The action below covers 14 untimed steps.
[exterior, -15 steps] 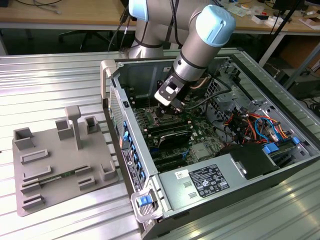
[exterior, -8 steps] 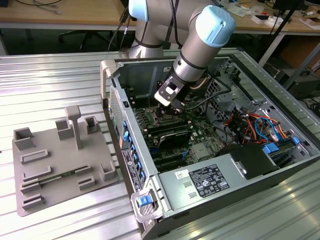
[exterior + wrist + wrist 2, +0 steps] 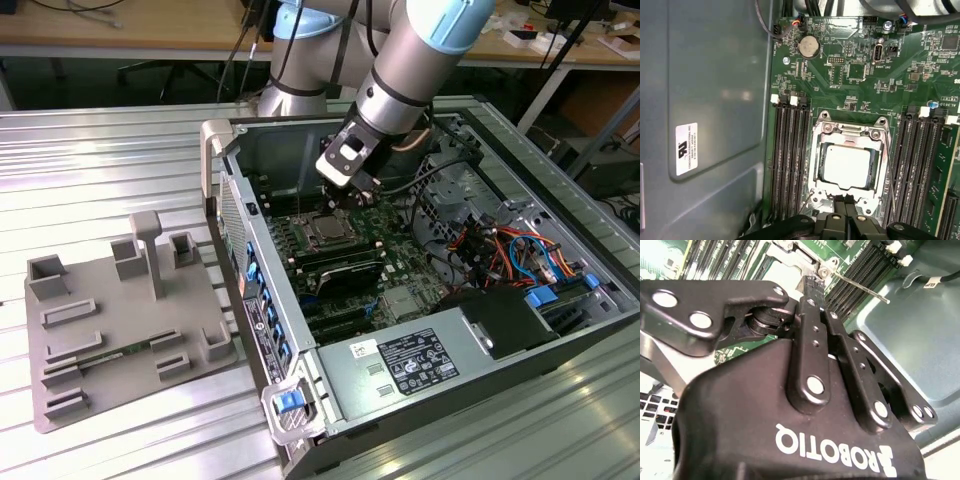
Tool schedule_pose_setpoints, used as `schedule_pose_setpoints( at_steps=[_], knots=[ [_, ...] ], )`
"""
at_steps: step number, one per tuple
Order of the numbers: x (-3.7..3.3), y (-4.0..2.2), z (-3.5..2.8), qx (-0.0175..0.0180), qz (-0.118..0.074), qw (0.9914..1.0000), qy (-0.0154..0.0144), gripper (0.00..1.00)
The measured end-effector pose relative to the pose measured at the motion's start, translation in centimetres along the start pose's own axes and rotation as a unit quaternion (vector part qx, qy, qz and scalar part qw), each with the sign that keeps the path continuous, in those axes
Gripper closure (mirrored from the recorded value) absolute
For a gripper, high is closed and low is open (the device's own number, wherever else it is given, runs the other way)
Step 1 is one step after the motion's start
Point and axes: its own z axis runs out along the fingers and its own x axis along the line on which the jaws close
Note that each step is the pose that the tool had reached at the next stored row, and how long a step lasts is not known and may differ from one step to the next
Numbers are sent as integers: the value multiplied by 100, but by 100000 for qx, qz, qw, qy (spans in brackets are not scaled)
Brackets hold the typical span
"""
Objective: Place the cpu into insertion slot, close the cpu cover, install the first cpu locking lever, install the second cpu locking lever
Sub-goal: 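Close the cpu cover, then install the first cpu locking lever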
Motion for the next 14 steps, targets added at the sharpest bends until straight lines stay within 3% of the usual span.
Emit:
schedule_pose_setpoints(
  at_steps=[3,4,5,7,8,9,10,14],
  knots=[
    [0,0,-1,-1,0,100000,8,89],
    [-1,0,1,-1409,-161,99990,-181,89],
    [-1,0,2,-2523,-285,99967,-314,89],
    [-1,0,4,-3962,-445,99919,-491,89],
    [-1,1,4,-5011,-565,99871,-622,89],
    [-1,1,5,-5586,-631,99839,-692,89],
    [-1,1,6,-5805,-654,99827,-712,89],
    [-1,1,6,-5980,-673,99816,-741,89]
  ],
)
